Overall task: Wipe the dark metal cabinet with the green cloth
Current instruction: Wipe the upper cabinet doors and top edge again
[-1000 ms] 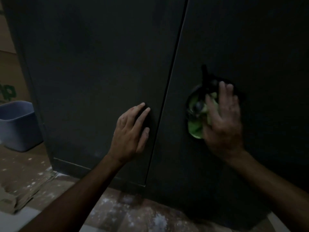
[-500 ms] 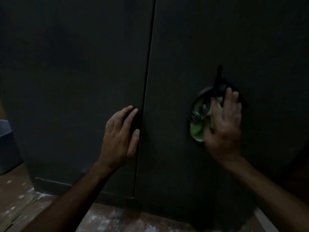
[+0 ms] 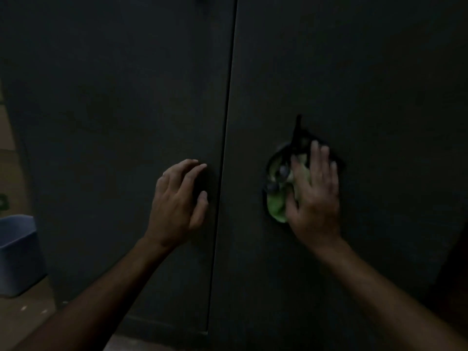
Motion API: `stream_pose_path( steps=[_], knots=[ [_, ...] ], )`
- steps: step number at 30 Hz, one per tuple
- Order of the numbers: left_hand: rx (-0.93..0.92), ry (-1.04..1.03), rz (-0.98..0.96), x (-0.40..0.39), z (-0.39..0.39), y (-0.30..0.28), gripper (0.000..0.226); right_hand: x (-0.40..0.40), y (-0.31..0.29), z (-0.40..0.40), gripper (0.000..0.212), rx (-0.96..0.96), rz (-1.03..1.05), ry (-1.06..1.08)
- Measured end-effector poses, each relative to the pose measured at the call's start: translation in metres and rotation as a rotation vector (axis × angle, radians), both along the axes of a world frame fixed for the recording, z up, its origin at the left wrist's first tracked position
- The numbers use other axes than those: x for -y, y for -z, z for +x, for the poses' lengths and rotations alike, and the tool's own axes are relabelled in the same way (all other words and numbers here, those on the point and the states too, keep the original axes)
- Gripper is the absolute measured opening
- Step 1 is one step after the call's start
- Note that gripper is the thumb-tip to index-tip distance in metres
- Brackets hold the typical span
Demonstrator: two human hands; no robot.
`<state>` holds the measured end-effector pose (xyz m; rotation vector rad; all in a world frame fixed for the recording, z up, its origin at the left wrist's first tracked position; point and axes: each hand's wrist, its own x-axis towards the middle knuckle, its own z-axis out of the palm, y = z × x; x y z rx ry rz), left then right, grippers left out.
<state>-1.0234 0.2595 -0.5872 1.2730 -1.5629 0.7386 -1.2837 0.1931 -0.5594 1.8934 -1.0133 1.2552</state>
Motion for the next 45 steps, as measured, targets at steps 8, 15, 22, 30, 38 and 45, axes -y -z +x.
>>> stream_pose_path(
  steps=[8,15,22,30,38,45],
  knots=[
    [-0.14,-0.047,-0.152,-0.002,0.035,-0.043,0.039,-0.011,-0.058,0.158,0.05,-0.489,-0.138,-0.159],
    [-0.151,-0.104,-0.007,-0.009,0.059,-0.068,0.071,0.009,-0.067,0.04,0.053,-0.447,-0.156,-0.124],
    [-0.061,-0.135,0.085,-0.01,0.064,-0.076,0.085,-0.005,-0.173,0.127,0.051,0.068,-0.164,-0.023],
    [0.007,-0.133,0.15,-0.019,0.073,-0.091,0.102,0.004,-0.098,0.055,0.054,-0.68,-0.206,-0.085],
    [-0.121,-0.165,0.004,-0.02,0.07,-0.134,0.055,-0.007,-0.211,0.12,0.048,-0.092,-0.205,-0.045],
    [-0.142,0.027,-0.045,-0.026,0.068,-0.187,0.037,0.003,-0.164,0.039,0.047,-0.655,-0.222,-0.063]
  ],
)
